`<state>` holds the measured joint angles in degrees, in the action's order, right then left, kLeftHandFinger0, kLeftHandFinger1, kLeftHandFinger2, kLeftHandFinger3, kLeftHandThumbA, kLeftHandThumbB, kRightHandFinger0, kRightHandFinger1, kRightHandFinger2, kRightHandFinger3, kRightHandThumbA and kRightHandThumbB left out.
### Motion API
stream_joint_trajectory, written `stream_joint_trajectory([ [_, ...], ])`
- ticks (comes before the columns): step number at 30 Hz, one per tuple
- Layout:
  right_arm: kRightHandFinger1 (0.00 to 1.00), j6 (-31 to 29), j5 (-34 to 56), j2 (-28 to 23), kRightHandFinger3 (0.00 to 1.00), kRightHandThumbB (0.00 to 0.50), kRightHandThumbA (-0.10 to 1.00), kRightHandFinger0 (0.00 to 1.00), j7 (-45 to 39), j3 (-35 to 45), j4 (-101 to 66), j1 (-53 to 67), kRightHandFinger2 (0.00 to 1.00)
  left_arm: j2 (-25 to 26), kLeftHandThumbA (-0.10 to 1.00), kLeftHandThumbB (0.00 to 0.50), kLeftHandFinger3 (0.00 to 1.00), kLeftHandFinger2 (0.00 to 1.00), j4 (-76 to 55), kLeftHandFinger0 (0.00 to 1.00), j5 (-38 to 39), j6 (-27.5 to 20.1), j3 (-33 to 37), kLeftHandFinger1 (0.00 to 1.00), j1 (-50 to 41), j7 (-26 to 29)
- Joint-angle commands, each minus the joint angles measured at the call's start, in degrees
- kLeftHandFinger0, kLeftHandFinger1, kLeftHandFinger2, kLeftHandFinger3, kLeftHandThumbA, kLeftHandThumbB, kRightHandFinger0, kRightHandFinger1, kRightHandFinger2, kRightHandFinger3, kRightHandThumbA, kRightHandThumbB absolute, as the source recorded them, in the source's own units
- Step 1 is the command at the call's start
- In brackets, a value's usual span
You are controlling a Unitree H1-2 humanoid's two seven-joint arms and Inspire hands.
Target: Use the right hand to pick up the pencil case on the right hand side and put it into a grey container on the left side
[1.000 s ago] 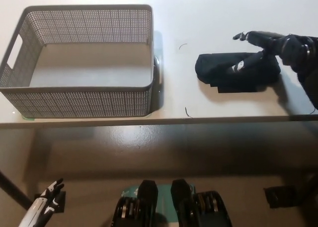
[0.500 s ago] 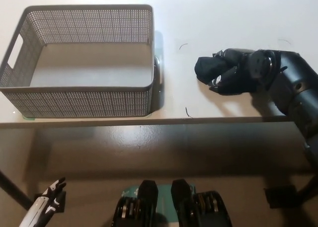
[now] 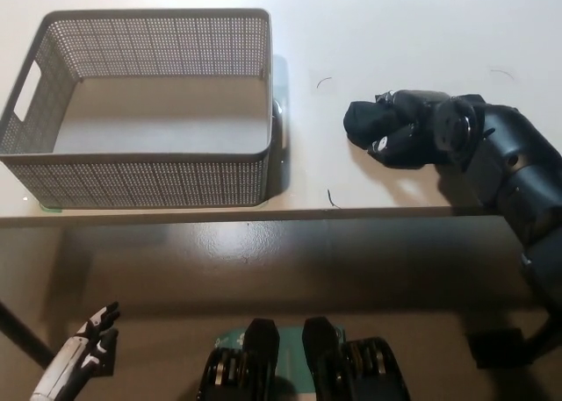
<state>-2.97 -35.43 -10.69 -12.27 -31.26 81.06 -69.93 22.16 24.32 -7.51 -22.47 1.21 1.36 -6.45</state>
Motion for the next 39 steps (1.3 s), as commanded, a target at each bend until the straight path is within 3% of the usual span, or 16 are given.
stream_joint_trajectory([
  [1,1.00,-0.5,0.0,-0.5,1.00,0.443,0.30,0.98,6.7,-0.2,1.4,2.3,1.00,1.7,1.00,0.438,1.00,1.00,-1.6,1.00,0.6,-2.4,-0.6,1.00,1.0,-0.6],
  [2,0.88,-0.9,-0.5,-0.6,1.00,0.364,0.16,0.74,8.9,-0.7,1.3,2.5,1.00,1.7,1.00,0.432,1.00,1.00,-1.5,1.00,0.7,-2.5,-0.6,1.00,1.1,-0.7],
  [3,0.88,-1.2,-1.1,-0.8,1.00,0.364,0.16,0.74,11.6,-1.2,1.3,2.9,1.00,1.7,1.00,0.432,1.00,1.00,-1.4,1.00,0.9,-2.7,-0.6,1.00,1.1,-0.7],
  [4,0.20,-1.9,-2.3,-1.2,0.42,0.237,-0.09,0.05,19.7,-1.9,1.0,3.8,0.38,1.7,1.00,0.432,1.00,1.00,-1.0,1.00,0.9,-2.9,-0.6,1.00,1.3,-0.7],
  [7,0.12,-3.8,-0.3,-1.8,0.17,0.216,-0.10,0.00,23.3,0.2,0.7,3.7,0.37,1.9,1.00,0.451,1.00,1.00,-0.6,1.00,1.0,-2.8,-0.8,1.00,1.8,-0.7],
  [9,0.34,-4.7,-0.3,-2.2,0.36,0.202,-0.10,0.00,25.4,0.4,0.5,3.8,0.80,1.9,1.00,0.449,1.00,1.00,-0.5,1.00,0.8,-3.4,-0.7,1.00,1.8,-0.6],
  [11,0.53,-5.4,-0.3,-2.8,0.65,0.185,-0.10,0.01,27.4,0.4,0.4,3.6,0.97,2.0,1.00,0.454,1.00,1.00,-0.1,1.00,0.2,-3.4,-0.5,1.00,2.4,-0.4],
  [13,0.54,-6.7,-0.4,-3.3,0.82,0.180,-0.10,0.00,29.3,0.4,0.2,3.5,0.93,2.0,1.00,0.458,1.00,1.00,-0.3,1.00,0.3,-3.1,-0.5,1.00,2.5,-0.5],
  [21,0.45,-9.3,0.2,-4.1,0.90,0.158,-0.10,0.00,32.3,0.8,-0.1,2.8,0.91,2.1,1.00,0.453,1.00,1.00,0.0,1.00,-0.1,-3.0,-0.4,1.00,2.8,-0.4],
  [24,0.43,-11.0,0.7,-4.5,0.89,0.145,-0.10,0.00,33.3,1.3,-0.4,2.6,0.88,2.2,1.00,0.449,1.00,1.00,0.0,1.00,0.0,-3.0,-0.4,1.00,2.8,-0.5],
  [26,0.30,-13.1,0.8,-4.8,0.74,0.145,-0.10,0.00,34.9,1.6,-0.9,2.1,0.75,2.1,1.00,0.453,1.00,1.00,0.1,1.00,0.3,-2.9,-0.4,1.00,2.8,-0.7],
  [30,0.25,-14.8,1.1,-5.0,0.68,0.119,-0.10,0.00,35.9,2.6,-2.3,0.5,0.71,2.3,1.00,0.461,1.00,1.00,-0.1,1.00,0.2,-2.4,-0.5,1.00,2.6,-0.7],
  [32,0.25,-16.3,1.0,-5.2,0.67,0.129,-0.10,0.00,36.8,3.0,-3.1,-0.2,0.70,2.4,1.00,0.460,1.00,1.00,-0.1,1.00,0.2,-2.4,-0.5,1.00,2.7,-0.8],
  [34,0.37,-16.7,0.9,-5.3,0.87,0.110,-0.10,0.00,37.2,3.4,-4.2,-1.0,0.88,2.4,1.00,0.461,1.00,1.00,0.1,1.00,0.1,-2.4,-0.3,1.00,2.7,-0.7],
  [35,0.40,-16.7,0.7,-5.4,0.90,0.100,-0.10,0.00,37.8,3.6,-5.4,-1.7,0.88,2.4,1.00,0.463,1.00,1.00,0.3,1.00,0.0,-2.6,-0.3,1.00,2.7,-0.7],
  [39,0.46,-17.5,0.8,-5.3,0.88,0.152,-0.10,0.00,37.6,5.0,-11.1,-3.8,0.88,2.2,1.00,0.467,1.00,1.00,1.3,1.00,0.5,-2.9,-0.3,1.00,2.7,-0.8],
])
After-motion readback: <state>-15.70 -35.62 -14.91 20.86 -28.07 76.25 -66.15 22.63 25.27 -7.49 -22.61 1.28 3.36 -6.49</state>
